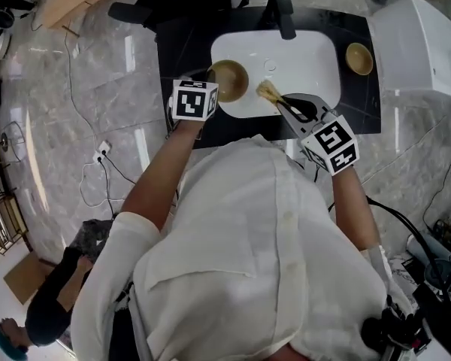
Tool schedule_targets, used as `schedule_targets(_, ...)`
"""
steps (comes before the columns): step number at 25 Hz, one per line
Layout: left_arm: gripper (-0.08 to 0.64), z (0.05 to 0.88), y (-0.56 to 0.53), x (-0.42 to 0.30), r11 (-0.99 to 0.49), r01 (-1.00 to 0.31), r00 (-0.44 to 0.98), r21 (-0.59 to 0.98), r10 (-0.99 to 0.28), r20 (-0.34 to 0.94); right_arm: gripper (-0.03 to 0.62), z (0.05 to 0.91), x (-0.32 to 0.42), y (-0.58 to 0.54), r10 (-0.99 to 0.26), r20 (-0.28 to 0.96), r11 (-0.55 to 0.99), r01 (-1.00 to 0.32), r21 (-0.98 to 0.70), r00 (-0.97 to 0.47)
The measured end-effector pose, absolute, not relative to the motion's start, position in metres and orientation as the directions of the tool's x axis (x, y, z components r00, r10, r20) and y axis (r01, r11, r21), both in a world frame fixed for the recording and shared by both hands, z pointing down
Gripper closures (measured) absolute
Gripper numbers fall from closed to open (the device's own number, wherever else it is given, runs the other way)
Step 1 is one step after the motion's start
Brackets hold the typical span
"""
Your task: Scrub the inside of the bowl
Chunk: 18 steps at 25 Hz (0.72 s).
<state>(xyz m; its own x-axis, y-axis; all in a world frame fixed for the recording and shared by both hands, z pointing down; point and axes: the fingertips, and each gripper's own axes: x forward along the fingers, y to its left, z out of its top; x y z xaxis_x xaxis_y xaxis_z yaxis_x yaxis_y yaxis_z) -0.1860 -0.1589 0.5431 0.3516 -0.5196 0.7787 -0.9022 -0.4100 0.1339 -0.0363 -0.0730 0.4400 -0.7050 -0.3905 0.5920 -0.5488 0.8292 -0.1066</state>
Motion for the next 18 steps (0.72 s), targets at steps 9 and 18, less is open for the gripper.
schedule_targets(9,0.545,0.504,-0.164,-0.09,-0.473,-0.879,0.285,-0.056,-0.616,0.734,0.566,0.448,-0.015,-0.113,-0.342,0.709,0.926,-0.352,0.14,-0.617)
schedule_targets(18,0.545,0.493,-0.151,-0.032,-0.516,-0.819,0.187,-0.252,-0.654,0.733,0.566,0.468,0.003,-0.12,-0.351,0.775,0.923,-0.052,0.382,-0.526)
